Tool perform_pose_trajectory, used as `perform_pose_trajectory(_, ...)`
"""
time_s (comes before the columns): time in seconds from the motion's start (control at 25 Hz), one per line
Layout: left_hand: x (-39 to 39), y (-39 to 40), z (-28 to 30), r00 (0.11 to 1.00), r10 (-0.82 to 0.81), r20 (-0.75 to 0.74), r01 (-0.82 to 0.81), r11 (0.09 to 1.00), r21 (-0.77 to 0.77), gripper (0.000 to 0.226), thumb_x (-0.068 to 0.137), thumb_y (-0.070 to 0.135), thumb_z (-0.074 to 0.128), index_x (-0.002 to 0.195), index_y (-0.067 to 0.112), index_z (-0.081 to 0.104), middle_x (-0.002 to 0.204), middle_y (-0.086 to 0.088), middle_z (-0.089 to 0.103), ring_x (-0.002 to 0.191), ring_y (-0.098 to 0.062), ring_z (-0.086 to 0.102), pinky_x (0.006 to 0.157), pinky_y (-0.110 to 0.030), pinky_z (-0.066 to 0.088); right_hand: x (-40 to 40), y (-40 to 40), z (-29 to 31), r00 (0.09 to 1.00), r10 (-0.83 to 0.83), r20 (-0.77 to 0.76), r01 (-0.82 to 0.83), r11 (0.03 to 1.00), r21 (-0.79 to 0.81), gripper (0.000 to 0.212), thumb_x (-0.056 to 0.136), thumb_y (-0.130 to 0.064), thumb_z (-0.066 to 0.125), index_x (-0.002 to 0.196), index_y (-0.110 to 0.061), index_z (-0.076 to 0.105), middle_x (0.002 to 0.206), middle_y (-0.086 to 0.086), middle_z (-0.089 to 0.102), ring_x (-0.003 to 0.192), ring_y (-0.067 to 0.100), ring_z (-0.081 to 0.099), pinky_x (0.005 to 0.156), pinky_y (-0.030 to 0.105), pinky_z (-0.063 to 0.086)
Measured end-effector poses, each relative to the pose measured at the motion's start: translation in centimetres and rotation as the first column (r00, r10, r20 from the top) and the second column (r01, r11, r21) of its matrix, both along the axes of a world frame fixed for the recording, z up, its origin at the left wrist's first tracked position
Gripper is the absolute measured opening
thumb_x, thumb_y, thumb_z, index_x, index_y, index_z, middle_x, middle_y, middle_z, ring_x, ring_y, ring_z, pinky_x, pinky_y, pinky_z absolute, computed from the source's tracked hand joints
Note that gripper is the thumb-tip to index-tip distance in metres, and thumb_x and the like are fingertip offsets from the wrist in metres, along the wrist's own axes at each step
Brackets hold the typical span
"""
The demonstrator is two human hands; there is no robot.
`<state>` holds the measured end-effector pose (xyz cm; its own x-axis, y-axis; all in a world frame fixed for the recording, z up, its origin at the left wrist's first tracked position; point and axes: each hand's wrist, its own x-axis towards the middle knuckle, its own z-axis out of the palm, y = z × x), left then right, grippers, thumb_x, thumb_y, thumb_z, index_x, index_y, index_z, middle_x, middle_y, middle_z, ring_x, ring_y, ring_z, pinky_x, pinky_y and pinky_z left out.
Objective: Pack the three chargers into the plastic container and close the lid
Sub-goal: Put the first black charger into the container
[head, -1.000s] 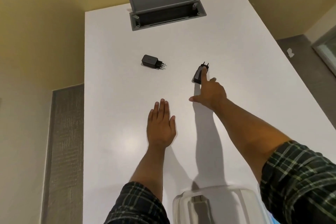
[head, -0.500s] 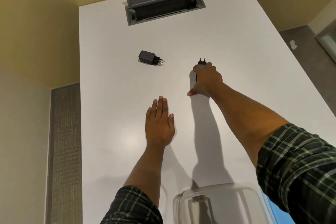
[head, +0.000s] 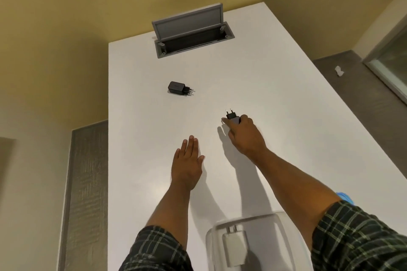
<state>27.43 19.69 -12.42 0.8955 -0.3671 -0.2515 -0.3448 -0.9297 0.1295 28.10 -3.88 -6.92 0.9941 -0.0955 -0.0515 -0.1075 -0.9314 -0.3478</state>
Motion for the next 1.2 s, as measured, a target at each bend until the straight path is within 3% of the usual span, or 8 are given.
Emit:
perform_pose_trajectory(0.16,-3.5,2.8,0.7,0.996,-0.007,-0.086,0.003,0.999,-0.042,0.075,0.096,0.054,0.002,0.159,0.014,0.007,0.168,0.0,0.0,0.156,-0.023,0.006,0.125,-0.038,0.019,-4.8,0.7,2.6,0.991,0.039,0.128,-0.044,0.998,0.038,0.063,0.095,-0.024,0.047,0.154,-0.032,0.027,0.1,0.01,0.053,0.084,0.029,0.051,0.065,0.035,0.049)
perform_pose_trajectory(0.28,-7.9,4.7,0.8,0.995,0.062,-0.082,-0.068,0.995,-0.071,0.086,0.089,0.057,-0.004,0.159,0.009,0.012,0.168,-0.002,0.002,0.156,-0.023,0.007,0.125,-0.034,0.018,-8.6,1.5,4.1,0.966,-0.01,0.257,0.003,1.0,0.025,0.057,0.095,-0.026,0.05,0.15,-0.016,0.039,0.09,0.009,0.056,0.071,0.027,0.052,0.054,0.033,0.045)
perform_pose_trajectory(0.36,-11.2,5.6,1.0,0.99,0.117,-0.077,-0.125,0.987,-0.101,0.085,0.09,0.056,0.0,0.159,0.008,0.014,0.168,-0.004,0.005,0.156,-0.024,0.009,0.124,-0.031,0.016,-11.6,1.6,4.9,0.945,-0.018,0.325,0.002,0.999,0.05,0.058,0.091,-0.026,0.051,0.145,-0.006,0.044,0.091,0.01,0.059,0.07,0.026,0.055,0.056,0.036,0.049)
perform_pose_trajectory(0.48,-15.2,6.7,1.1,0.984,0.149,-0.099,-0.16,0.98,-0.118,0.083,0.092,0.055,0.005,0.158,0.006,0.014,0.167,-0.007,0.005,0.156,-0.026,0.01,0.124,-0.03,0.012,-16.1,1.3,5.4,0.915,0.115,0.386,-0.125,0.992,0.001,0.063,0.085,-0.024,0.055,0.143,0.0,0.045,0.093,0.009,0.061,0.073,0.023,0.055,0.06,0.036,0.05)
perform_pose_trajectory(0.6,-17.9,7.4,1.4,0.985,0.152,-0.086,-0.161,0.98,-0.116,0.077,0.098,0.052,0.013,0.156,0.002,0.02,0.166,-0.012,0.013,0.154,-0.03,0.018,0.125,-0.037,0.021,-20.1,1.5,5.7,0.877,0.264,0.401,-0.265,0.963,-0.055,0.061,0.083,-0.025,0.059,0.139,-0.001,0.051,0.092,0.007,0.061,0.07,0.021,0.054,0.057,0.033,0.047)
perform_pose_trajectory(0.88,-22.8,7.2,1.6,0.985,0.129,-0.112,-0.139,0.986,-0.09,0.084,0.102,0.055,0.003,0.147,-0.006,0.038,0.156,-0.023,0.037,0.141,-0.037,0.043,0.116,-0.041,0.036,-28.0,1.3,3.7,0.895,0.402,0.195,-0.406,0.914,-0.023,0.048,0.072,-0.029,0.061,0.119,-0.015,0.06,0.08,0.001,0.056,0.058,0.021,0.054,0.044,0.03,0.042)
perform_pose_trajectory(1.0,-24.0,6.7,0.7,0.978,0.141,-0.154,-0.146,0.989,-0.022,0.083,0.104,0.051,0.004,0.139,-0.009,0.049,0.146,-0.027,0.049,0.129,-0.042,0.055,0.103,-0.051,0.049,-29.6,1.7,3.4,0.947,0.319,0.029,-0.318,0.948,-0.031,0.046,0.077,-0.034,0.056,0.119,-0.016,0.057,0.088,0.002,0.059,0.068,0.026,0.062,0.046,0.031,0.045)
perform_pose_trajectory(1.2,-24.5,6.3,0.6,0.968,0.126,-0.215,-0.118,0.992,0.05,0.085,0.105,0.048,0.004,0.129,-0.014,0.056,0.134,-0.033,0.057,0.116,-0.048,0.063,0.088,-0.051,0.058,-30.2,3.2,2.2,0.984,0.07,-0.165,-0.073,0.997,-0.013,0.044,0.089,-0.035,0.052,0.126,-0.01,0.052,0.106,0.011,0.064,0.079,0.032,0.068,0.053,0.03,0.041)
